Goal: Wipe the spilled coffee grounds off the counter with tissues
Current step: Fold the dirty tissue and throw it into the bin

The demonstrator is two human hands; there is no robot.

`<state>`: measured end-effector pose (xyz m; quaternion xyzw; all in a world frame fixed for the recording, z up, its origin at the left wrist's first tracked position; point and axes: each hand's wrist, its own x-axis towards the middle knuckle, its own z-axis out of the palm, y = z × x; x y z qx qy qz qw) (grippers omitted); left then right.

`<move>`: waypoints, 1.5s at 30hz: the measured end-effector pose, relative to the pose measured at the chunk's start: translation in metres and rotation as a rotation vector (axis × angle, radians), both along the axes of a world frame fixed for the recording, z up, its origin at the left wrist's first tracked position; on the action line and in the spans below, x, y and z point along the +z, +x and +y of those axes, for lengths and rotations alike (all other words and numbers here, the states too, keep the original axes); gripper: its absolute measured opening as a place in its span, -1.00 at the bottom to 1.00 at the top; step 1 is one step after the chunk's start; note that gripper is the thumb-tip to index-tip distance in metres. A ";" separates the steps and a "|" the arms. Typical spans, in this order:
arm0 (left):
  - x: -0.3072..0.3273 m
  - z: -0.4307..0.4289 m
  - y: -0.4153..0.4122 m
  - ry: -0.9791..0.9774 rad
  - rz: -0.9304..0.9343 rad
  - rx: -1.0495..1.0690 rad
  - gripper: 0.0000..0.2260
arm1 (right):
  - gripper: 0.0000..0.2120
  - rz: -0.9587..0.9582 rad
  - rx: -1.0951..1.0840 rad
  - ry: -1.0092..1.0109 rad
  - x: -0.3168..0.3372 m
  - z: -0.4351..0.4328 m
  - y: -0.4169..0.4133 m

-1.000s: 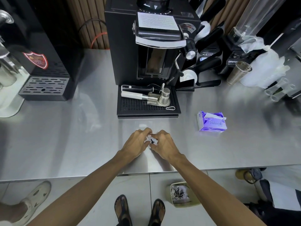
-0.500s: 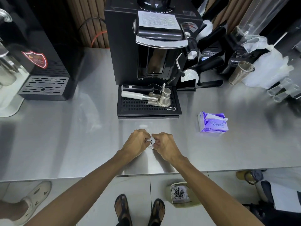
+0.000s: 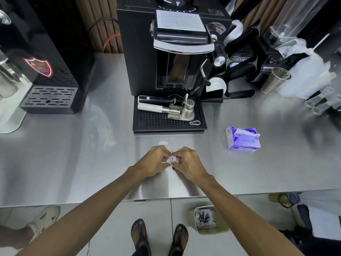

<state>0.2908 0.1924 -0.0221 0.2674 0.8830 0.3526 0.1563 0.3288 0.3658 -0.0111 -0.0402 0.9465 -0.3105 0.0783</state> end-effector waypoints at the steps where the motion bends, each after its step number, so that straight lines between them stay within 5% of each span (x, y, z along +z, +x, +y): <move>1: 0.001 0.000 -0.001 0.007 0.000 0.002 -0.84 | -0.81 0.012 0.003 0.002 0.001 0.000 0.000; 9: 0.006 0.002 -0.006 0.087 -0.064 0.061 -0.67 | -0.91 0.045 0.020 0.061 0.000 -0.003 -0.002; 25: -0.003 -0.004 -0.012 -0.008 0.060 -0.018 -0.74 | -0.73 0.148 -0.043 0.241 -0.005 -0.019 0.011; 45: 0.027 0.057 0.016 0.054 0.090 -0.096 -0.78 | -0.78 0.245 -0.109 0.160 0.016 0.047 0.048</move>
